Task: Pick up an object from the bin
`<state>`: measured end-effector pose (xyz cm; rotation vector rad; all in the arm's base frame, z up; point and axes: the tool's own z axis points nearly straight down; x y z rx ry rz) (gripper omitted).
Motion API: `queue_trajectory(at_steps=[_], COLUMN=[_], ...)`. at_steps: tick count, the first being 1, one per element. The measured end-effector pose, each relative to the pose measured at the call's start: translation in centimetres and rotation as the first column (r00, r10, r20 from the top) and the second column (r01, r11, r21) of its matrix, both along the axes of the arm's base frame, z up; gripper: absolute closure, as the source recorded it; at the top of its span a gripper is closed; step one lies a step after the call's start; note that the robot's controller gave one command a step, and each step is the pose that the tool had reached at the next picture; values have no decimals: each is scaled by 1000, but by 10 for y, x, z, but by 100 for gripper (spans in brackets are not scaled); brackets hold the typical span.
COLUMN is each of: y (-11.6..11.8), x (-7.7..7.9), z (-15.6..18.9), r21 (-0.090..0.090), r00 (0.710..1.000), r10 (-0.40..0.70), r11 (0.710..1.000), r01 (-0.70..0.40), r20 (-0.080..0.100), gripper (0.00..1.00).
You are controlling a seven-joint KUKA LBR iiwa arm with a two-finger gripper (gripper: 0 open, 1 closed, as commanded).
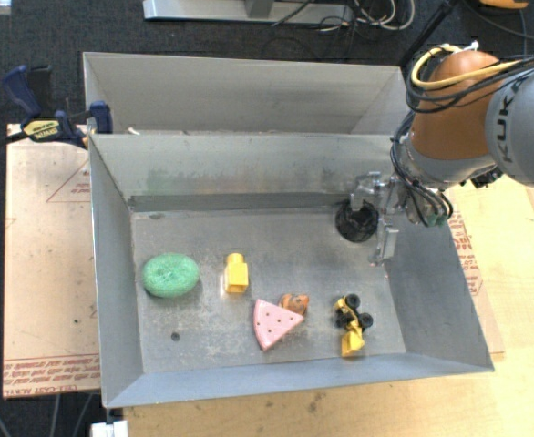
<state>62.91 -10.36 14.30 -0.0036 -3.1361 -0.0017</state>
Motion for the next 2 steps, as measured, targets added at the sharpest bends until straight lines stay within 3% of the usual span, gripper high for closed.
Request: queue_trajectory(at_steps=[1,2], y=[0,-2], x=[2,15], z=[5,-29], r21=[-1,0], r00=[1000,999], r10=[2,-42], r11=[1000,999], r01=[-2,42], r20=[7,11], gripper=[0,0])
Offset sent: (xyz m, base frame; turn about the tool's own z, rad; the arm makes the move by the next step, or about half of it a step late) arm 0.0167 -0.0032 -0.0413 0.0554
